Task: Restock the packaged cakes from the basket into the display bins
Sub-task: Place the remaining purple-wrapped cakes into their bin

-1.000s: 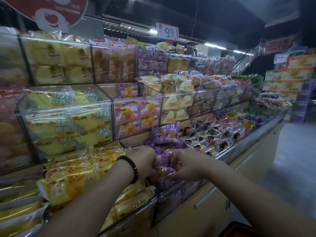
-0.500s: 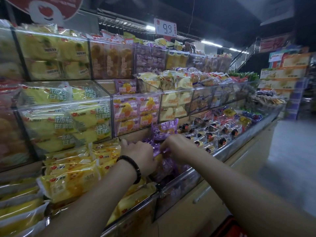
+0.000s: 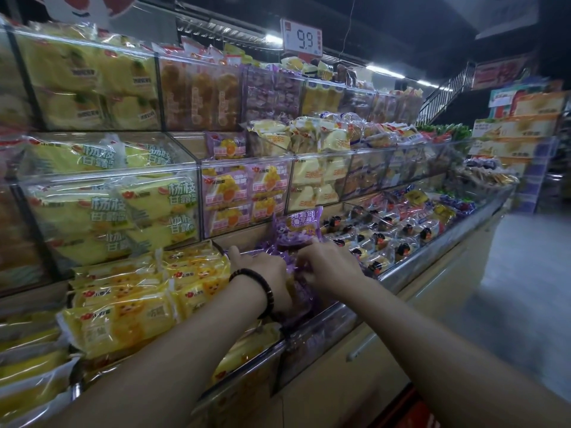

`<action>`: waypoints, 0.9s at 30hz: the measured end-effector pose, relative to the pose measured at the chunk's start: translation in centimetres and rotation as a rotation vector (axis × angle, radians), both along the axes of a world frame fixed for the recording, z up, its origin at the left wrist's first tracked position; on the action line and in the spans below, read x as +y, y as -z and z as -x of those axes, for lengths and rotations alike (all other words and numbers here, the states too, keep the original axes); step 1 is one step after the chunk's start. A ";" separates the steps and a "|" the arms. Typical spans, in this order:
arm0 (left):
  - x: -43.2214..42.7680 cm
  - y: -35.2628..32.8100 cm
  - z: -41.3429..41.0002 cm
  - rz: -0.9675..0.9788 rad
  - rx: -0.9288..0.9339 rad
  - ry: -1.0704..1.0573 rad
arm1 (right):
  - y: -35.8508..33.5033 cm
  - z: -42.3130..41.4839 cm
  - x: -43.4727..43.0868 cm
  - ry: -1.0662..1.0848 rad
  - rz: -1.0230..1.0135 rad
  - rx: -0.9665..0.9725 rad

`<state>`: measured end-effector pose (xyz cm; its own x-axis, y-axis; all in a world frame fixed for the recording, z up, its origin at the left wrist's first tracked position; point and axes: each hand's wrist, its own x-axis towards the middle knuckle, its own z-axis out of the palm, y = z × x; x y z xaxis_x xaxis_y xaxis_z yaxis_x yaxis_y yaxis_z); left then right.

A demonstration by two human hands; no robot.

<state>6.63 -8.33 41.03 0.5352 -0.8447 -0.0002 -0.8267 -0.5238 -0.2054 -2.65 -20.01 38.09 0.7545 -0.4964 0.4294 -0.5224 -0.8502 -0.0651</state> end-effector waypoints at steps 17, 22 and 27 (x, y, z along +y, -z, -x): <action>-0.6 -0.3 0.6 -0.150 -0.013 -0.037 | -0.5 0.3 -1.7 -0.131 -0.220 0.159; -0.1 -0.1 -0.4 0.051 0.053 -0.009 | -2.3 0.3 -1.7 -0.153 -0.317 0.177; 0.4 0.9 -1.4 0.216 0.078 0.073 | -5.0 -0.2 -3.4 -0.031 -0.332 -0.182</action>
<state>7.99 -7.89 40.09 0.4786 -0.8659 0.1455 -0.8727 -0.4873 -0.0295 -2.48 -23.42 43.05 0.6977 -0.6092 0.3769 -0.4512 -0.7824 -0.4294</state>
